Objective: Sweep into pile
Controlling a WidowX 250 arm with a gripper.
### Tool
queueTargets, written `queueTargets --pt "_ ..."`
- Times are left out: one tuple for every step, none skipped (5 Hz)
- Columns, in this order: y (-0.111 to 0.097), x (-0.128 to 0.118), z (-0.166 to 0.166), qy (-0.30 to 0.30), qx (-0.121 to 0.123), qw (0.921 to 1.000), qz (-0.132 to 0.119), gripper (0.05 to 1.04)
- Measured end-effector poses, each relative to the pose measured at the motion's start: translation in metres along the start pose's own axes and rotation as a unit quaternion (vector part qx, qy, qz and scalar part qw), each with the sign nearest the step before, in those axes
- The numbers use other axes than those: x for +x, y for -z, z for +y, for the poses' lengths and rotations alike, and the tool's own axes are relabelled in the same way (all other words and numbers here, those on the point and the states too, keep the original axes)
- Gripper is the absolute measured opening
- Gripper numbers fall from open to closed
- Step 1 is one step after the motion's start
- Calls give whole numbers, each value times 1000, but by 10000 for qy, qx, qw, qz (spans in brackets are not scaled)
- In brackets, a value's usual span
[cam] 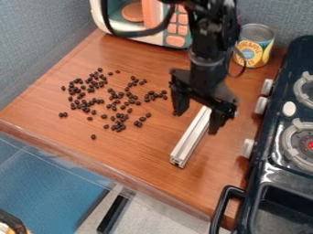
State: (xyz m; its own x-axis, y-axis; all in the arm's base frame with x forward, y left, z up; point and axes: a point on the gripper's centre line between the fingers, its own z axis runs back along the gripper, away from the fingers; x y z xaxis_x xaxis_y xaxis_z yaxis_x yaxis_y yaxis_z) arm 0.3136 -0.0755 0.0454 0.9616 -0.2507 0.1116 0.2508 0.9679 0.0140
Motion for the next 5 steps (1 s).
queueTargets --pt "7 -3 1 46 54 10000 38 1001" --pt "20 -12 -1 64 35 9998 176 1001" --pt "27 -16 -11 179 63 9995 247 949" --pt "35 -18 -13 208 14 9991 372 665" --pt "35 -15 -13 202 -50 9992 351 404"
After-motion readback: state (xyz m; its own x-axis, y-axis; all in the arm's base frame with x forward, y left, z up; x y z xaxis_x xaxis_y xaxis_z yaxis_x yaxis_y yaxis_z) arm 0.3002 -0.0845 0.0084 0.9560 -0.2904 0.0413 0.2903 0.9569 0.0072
